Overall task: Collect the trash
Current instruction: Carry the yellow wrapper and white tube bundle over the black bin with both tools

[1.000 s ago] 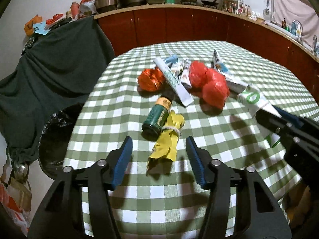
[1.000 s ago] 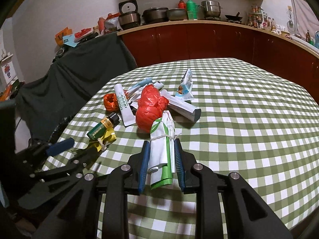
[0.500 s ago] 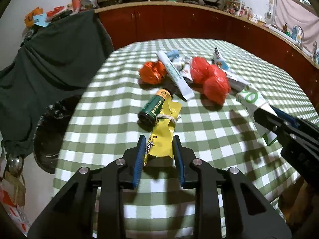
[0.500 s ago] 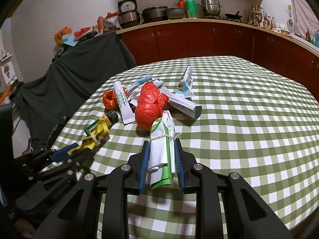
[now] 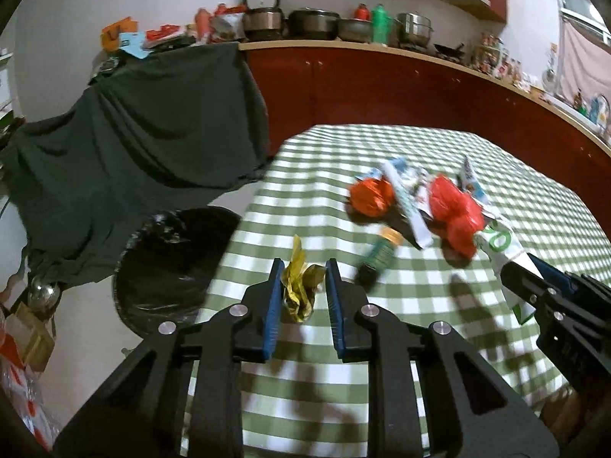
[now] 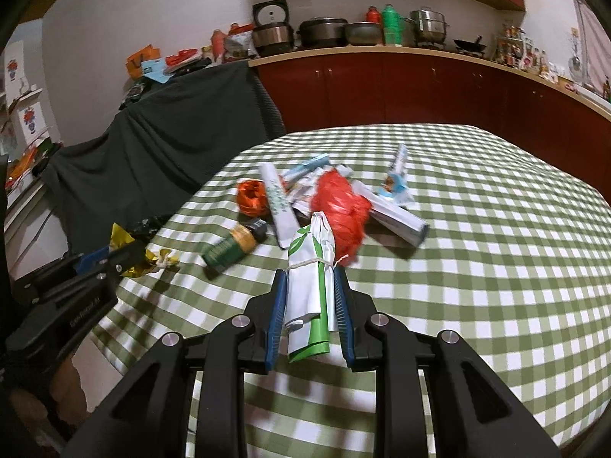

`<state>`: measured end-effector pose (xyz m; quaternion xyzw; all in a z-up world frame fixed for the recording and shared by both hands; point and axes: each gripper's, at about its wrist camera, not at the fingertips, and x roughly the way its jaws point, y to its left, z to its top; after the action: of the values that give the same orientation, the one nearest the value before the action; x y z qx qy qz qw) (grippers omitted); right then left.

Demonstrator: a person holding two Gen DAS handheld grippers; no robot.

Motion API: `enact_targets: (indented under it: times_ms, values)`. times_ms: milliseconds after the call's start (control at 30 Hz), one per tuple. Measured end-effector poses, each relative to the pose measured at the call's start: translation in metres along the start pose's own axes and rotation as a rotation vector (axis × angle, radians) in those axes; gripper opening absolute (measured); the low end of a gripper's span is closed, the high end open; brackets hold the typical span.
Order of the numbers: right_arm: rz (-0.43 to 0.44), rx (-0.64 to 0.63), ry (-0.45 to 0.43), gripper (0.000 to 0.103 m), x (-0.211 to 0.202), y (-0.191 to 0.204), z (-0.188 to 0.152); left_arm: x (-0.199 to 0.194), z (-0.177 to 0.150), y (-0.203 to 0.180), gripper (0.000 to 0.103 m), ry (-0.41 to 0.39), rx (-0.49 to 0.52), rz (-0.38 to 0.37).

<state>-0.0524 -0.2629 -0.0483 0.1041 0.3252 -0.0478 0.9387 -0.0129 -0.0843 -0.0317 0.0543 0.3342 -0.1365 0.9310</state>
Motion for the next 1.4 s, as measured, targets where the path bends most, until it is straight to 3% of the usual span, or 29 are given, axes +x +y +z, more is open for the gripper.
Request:
enact_targets:
  times_ms: [167, 300, 1067, 1400]
  values:
    - [0.043, -0.042, -0.007, 0.026, 0.009, 0.021, 0.009, 0.001, 0.002, 0.023, 0.020, -0.027, -0.036, 0.022]
    - [0.053, -0.053, -0.009, 0.026, 0.011, 0.029, 0.010, 0.007, -0.003, 0.030, 0.018, -0.006, -0.044, 0.020]
    - [0.046, -0.008, 0.004, 0.026, 0.016, 0.014, 0.007, 0.009, -0.001, 0.013, 0.012, -0.023, -0.004, -0.007]
    - [0.088, -0.059, 0.001, 0.026, 0.024, 0.035, 0.018, 0.004, 0.009, 0.045, 0.012, -0.056, -0.049, 0.070]
